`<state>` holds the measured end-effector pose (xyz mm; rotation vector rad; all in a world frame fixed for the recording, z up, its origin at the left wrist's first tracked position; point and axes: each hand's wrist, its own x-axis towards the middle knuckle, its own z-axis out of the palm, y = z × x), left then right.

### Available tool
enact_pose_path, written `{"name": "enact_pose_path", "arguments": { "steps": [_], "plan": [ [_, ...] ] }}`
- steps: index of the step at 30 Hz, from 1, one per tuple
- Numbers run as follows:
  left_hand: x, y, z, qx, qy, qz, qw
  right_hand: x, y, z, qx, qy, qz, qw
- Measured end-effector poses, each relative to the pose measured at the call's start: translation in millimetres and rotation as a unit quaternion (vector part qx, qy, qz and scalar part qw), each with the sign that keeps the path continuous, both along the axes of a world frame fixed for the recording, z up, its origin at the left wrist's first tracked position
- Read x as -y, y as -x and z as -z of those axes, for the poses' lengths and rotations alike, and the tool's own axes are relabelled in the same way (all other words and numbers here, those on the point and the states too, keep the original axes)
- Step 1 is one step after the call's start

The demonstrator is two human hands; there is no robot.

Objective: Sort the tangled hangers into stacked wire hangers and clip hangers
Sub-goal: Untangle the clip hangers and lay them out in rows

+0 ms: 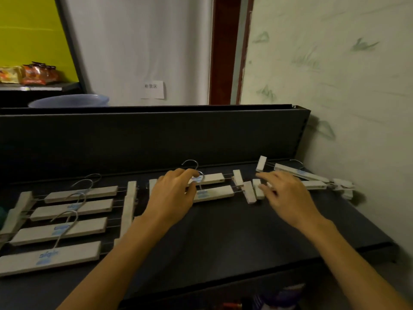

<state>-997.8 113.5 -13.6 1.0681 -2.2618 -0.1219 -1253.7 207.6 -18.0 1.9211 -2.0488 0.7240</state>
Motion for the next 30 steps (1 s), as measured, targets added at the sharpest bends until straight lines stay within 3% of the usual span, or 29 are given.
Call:
{"name": "enact_pose_path", "arguments": {
  "steps": [3,7,18,26,30],
  "plan": [
    [9.6,37.2,-3.6,0.008,-0.005,0.026,1.000,-1.7,64.5,1.9,0.006,-0.109,0.062,0.992],
    [26.6,80.8,-8.8,0.028,0.000,0.046,0.999,8.3,103.3,3.7,-0.007,-0.216,0.031,0.976],
    [65.8,176.3,-15.6,0.020,-0.062,0.118,0.991,-11.5,126.6,-0.9,-0.030,-0.188,-0.038,0.981],
    [78.5,261.3,6.0,0.151,-0.100,0.254,0.950,-44.6,140.1,-2.6,-0.020,-0.188,-0.017,0.982],
    [83.2,294.4,9.5,0.218,-0.050,0.262,0.939,-52.1,144.2,-1.6,-0.015,-0.179,-0.018,0.984]
  ]
}}
